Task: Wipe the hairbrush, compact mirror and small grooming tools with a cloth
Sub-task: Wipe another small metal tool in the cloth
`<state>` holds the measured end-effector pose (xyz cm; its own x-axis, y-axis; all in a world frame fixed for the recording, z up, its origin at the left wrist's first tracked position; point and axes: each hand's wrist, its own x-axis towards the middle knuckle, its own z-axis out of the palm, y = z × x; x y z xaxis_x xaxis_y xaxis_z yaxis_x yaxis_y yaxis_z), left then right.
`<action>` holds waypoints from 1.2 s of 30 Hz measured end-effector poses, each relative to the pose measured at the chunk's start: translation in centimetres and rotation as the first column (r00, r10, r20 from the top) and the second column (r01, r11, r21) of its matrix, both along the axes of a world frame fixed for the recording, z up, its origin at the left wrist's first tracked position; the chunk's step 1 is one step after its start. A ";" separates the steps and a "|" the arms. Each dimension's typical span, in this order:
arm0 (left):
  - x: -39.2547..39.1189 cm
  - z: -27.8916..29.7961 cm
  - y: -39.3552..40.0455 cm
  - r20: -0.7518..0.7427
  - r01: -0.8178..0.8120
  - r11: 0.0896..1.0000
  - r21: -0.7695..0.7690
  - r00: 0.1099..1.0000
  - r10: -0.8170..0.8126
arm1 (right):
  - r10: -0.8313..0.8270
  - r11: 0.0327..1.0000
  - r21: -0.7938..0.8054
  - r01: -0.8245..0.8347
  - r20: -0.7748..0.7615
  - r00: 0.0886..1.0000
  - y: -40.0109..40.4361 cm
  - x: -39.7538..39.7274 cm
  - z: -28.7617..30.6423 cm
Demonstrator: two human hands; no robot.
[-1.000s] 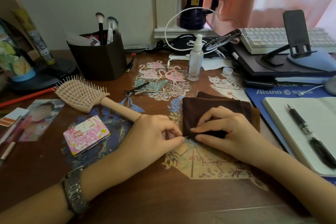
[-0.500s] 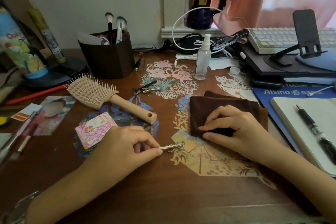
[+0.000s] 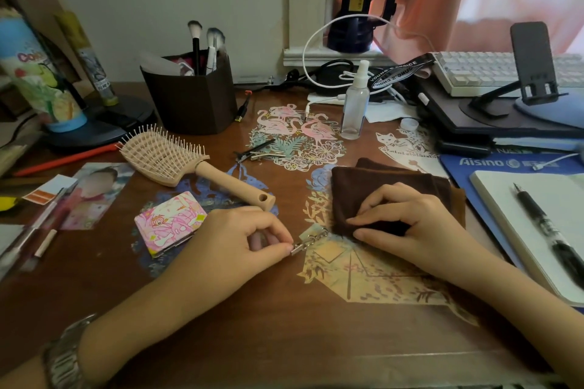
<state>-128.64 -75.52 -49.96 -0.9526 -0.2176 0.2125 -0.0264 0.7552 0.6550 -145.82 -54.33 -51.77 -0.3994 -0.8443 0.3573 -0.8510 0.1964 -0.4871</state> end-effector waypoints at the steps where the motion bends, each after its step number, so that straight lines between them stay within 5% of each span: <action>1: -0.2 0.0 0.1 0.003 0.003 1.000 0.012 1.000 -0.003 | 0.000 1.000 0.000 0.000 0.001 1.000 0.0 0.0 0.0; 21: -0.6 -0.5 -0.1 -0.021 0.008 0.997 -0.079 1.000 -0.009 | 0.006 1.000 -0.002 -0.006 0.004 1.000 0.0 0.0 0.1; 36: -1.2 2.7 -1.0 -0.204 -0.127 0.962 -0.243 0.976 0.078 | 0.005 1.000 0.017 -0.005 0.005 1.000 0.0 0.1 0.1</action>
